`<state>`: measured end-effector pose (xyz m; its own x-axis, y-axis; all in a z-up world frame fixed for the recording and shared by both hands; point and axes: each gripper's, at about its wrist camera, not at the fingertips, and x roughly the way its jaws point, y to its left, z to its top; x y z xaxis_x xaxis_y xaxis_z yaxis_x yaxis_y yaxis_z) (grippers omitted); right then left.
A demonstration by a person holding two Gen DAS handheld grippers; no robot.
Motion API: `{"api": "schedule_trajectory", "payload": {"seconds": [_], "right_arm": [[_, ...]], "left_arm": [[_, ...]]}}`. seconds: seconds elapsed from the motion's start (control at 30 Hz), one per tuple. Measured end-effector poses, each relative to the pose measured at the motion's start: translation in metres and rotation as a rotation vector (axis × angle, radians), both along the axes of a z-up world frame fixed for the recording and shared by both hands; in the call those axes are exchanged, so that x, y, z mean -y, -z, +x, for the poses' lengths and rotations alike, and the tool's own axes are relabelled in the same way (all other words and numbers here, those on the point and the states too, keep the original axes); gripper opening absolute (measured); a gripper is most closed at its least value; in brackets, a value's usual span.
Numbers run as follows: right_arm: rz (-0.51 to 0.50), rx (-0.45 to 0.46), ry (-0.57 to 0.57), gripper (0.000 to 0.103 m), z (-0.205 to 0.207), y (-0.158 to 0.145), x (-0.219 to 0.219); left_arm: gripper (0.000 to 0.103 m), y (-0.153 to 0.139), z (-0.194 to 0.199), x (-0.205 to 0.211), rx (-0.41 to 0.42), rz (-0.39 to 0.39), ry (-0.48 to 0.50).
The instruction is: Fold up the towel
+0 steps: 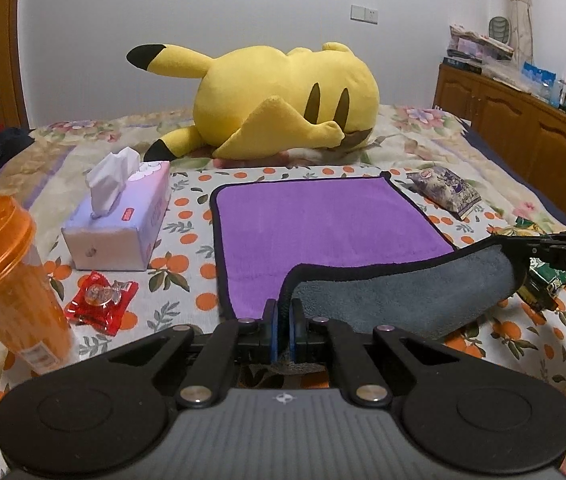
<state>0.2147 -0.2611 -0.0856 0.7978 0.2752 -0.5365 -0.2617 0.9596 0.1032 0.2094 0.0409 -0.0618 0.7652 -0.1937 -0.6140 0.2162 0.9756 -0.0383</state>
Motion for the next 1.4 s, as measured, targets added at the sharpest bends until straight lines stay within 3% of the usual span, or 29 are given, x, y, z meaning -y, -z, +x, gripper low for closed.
{"api": "schedule_trajectory", "payload": {"seconds": [0.93,1.4], "right_arm": [[-0.043,0.048,-0.014,0.003,0.027,0.001,-0.001],[-0.037,0.078,-0.011,0.003,0.043,-0.008,0.0]], "left_arm": [[0.006,0.002,0.037,0.0,0.009,0.022,0.004],[0.006,-0.015,0.052,0.005,0.043,0.018,0.014]]}}
